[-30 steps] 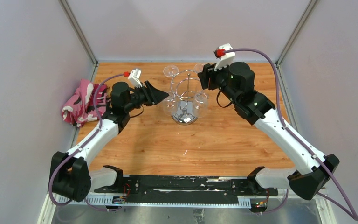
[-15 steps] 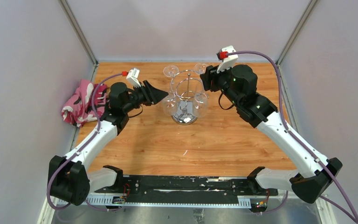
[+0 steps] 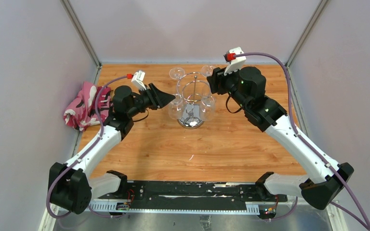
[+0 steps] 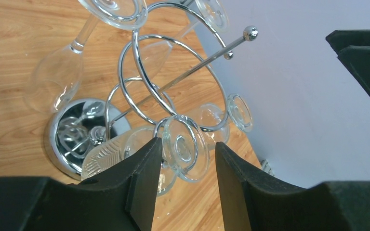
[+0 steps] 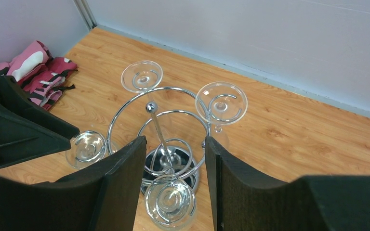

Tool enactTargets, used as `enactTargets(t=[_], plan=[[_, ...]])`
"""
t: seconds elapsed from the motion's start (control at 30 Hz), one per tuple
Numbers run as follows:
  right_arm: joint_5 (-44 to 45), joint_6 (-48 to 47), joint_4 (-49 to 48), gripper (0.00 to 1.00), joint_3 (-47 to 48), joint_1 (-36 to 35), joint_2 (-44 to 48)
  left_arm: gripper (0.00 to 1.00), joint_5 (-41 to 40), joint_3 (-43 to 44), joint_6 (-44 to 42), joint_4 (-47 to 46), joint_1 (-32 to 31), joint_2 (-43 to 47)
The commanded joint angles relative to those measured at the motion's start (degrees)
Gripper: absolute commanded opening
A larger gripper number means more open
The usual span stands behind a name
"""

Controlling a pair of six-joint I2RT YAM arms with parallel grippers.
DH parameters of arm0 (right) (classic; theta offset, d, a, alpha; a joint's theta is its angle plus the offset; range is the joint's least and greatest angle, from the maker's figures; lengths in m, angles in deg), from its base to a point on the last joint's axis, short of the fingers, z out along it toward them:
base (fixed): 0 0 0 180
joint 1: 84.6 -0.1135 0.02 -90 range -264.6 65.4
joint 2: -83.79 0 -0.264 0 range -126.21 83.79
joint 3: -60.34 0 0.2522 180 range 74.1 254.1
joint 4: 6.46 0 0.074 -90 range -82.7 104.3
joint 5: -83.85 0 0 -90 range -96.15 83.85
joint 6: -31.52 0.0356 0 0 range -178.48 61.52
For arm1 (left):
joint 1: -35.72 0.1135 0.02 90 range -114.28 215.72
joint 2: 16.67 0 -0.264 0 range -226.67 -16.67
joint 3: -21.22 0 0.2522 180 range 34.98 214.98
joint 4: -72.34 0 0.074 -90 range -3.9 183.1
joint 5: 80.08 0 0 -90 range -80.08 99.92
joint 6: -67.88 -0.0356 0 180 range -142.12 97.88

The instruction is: Take the wine glass off the wine glass rack

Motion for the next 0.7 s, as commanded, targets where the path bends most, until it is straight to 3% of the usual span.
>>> enactTargets(t=[0.0,0.67], plan=[[0.2,0.8,-0.2,0.53,-0.3,0.6,-0.1,0.49,1.2,0.1,1.3,-1.3,-1.1,2.5],[-1.2,1.1,-0.1,0.52,-0.3,0.6,-0.6,0.45,-0.3,-1.8,-0.3,-1.4,-1.3,1.5]])
